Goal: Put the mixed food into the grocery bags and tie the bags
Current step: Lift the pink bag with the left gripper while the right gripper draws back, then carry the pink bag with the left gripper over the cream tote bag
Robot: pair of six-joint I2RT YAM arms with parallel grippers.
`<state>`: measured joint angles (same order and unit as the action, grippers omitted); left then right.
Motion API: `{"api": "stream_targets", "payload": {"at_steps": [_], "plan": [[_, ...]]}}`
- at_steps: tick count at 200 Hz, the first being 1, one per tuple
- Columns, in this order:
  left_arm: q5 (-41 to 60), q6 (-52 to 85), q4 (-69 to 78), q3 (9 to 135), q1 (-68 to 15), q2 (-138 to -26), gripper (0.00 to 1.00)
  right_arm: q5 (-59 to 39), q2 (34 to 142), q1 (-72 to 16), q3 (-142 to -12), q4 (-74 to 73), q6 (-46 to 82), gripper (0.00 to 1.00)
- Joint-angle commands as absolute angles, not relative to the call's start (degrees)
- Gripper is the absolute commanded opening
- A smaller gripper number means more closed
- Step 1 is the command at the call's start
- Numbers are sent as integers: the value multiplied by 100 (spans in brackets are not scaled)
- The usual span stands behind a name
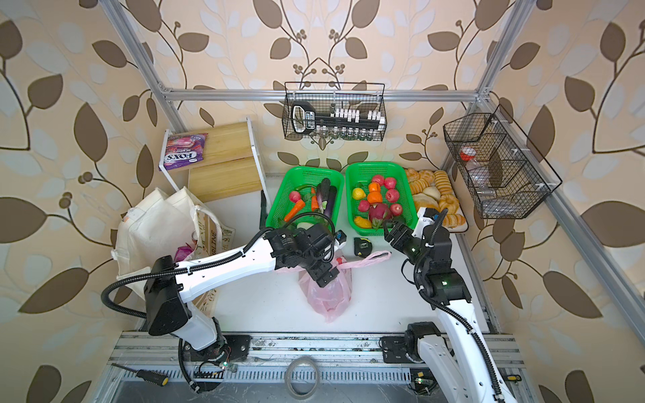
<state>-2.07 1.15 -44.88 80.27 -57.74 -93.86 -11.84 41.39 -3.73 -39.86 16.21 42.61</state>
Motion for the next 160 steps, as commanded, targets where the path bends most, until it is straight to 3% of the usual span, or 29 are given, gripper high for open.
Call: {"api": "stream_targets", "payload": {"at_steps": [1, 21, 53, 96, 125, 160], "plan": [[-458, -48, -4794, 8411, -5792, -9628, 95, -1326, 4157, -357, -3929, 1516, 4350, 76], [-372, 12, -5027, 8657, -5787, -9857, 83, -1368, 4199, -358, -3911, 1504, 4355, 76], [46, 51, -5080, 8745, -5792, -9946, 49, -1399, 4260, -358, -3884, 1468, 4376, 76], [47, 132, -4887, 8549, -5788, -9537, 13, -1397, 4280, -360, -3843, 1413, 4409, 76], [-203, 186, -4597, 8371, -5785, -9003, 0, -1407, 4284, -355, -3841, 1380, 4429, 75], [-608, 204, -4442, 8358, -5762, -8185, 0, -1411, 4280, -360, -3854, 1354, 4428, 75]]}}
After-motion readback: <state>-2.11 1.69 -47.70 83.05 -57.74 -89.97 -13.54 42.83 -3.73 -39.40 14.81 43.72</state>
